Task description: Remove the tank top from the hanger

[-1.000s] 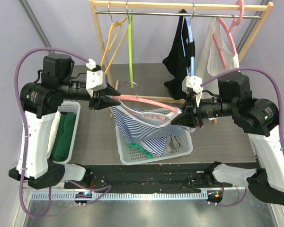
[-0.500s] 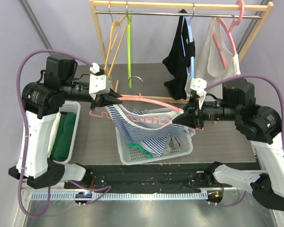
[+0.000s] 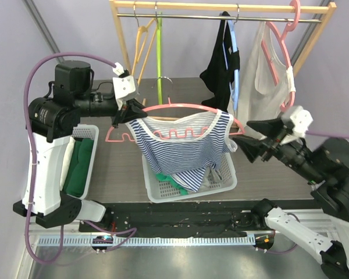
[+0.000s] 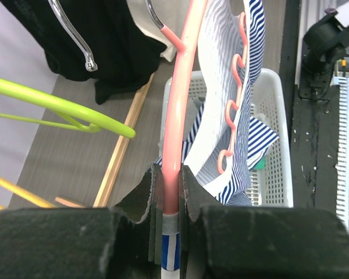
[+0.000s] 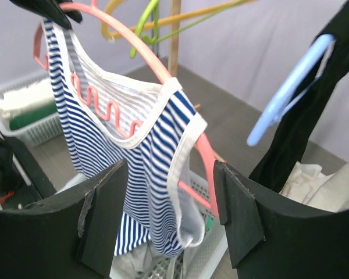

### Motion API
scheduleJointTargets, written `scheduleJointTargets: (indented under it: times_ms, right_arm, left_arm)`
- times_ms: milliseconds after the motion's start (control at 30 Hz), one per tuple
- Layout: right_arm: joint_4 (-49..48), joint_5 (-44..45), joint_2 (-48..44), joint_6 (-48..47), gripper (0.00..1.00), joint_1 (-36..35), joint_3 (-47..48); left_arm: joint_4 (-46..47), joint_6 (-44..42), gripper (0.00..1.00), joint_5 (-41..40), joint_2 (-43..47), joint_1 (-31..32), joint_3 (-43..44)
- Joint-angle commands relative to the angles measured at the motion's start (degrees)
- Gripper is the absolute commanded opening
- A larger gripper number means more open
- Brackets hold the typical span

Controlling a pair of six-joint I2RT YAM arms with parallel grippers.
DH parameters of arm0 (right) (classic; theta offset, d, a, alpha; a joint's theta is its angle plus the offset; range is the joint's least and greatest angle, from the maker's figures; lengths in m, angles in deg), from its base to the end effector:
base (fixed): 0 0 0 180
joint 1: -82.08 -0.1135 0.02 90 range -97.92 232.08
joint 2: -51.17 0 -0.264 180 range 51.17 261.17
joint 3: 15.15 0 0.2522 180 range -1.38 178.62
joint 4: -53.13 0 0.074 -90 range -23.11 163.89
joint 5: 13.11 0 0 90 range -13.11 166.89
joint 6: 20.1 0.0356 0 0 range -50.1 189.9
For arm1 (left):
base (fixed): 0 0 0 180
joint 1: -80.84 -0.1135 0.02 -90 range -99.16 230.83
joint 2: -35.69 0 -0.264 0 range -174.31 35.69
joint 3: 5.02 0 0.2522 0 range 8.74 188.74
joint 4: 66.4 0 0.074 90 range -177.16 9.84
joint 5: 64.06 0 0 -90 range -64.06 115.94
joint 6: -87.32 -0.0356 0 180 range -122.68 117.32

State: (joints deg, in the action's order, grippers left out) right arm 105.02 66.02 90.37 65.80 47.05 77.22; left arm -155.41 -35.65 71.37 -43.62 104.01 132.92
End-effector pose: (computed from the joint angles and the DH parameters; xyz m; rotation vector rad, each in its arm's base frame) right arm 0.0580 0.0489 0.4847 -0.6696 1.4280 0.5720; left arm 0.1626 -0.0972 0.5382 1.3289 1.4990 -0.7171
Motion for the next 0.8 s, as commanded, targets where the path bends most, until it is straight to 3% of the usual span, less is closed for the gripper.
scheduleJointTargets:
  times_ms: [0,133,767]
  right_arm:
    - [-7.4,0.4,-4.7,6.2,0.59,-0.1,-2.8]
    - [-10.8,-6.9,-4.4,11.0,0.46,-0.1,-7.0]
    - [-20.7,-3.4,0.9,15.1,0.48,-0.2,-10.5]
  left_arm:
    - [5.3,2.2,0.0,-0.3,-0.3,-0.2,4.2]
    - [5.0,2.7,0.0,0.4,-0.8,-0.2,5.5]
    - [0.6,-0.6,0.0,1.8,0.8,-0.2,5.1]
